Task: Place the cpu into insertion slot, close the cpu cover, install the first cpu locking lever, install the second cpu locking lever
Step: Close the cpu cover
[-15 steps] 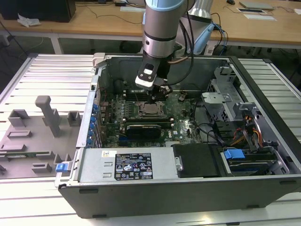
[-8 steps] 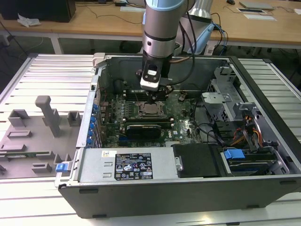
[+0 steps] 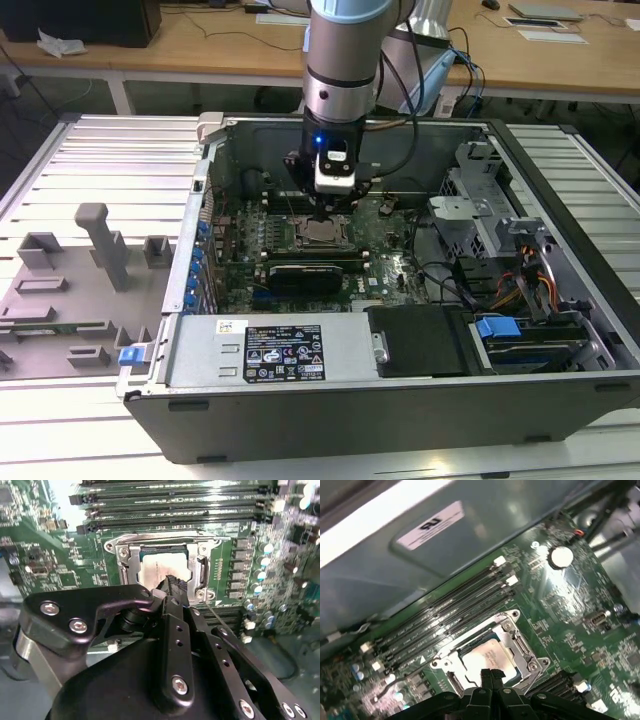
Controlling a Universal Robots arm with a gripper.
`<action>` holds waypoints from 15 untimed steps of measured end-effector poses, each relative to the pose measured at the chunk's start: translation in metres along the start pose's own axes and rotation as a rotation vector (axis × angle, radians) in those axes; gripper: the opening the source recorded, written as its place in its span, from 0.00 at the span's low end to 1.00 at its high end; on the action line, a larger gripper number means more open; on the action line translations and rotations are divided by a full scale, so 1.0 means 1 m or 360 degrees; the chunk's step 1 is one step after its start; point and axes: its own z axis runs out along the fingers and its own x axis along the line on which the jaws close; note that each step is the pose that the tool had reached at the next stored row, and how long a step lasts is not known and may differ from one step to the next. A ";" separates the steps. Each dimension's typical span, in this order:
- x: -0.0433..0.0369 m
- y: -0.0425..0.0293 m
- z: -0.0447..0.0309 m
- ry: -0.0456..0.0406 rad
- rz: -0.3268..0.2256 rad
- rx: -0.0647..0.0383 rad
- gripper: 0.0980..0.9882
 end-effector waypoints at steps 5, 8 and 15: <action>0.0000 0.0000 0.0002 -0.0068 -0.0109 -0.0035 0.01; 0.0000 0.0000 0.0004 -0.0111 -0.0196 -0.0059 0.01; 0.0000 0.0000 0.0014 -0.0105 -0.0499 -0.0058 0.01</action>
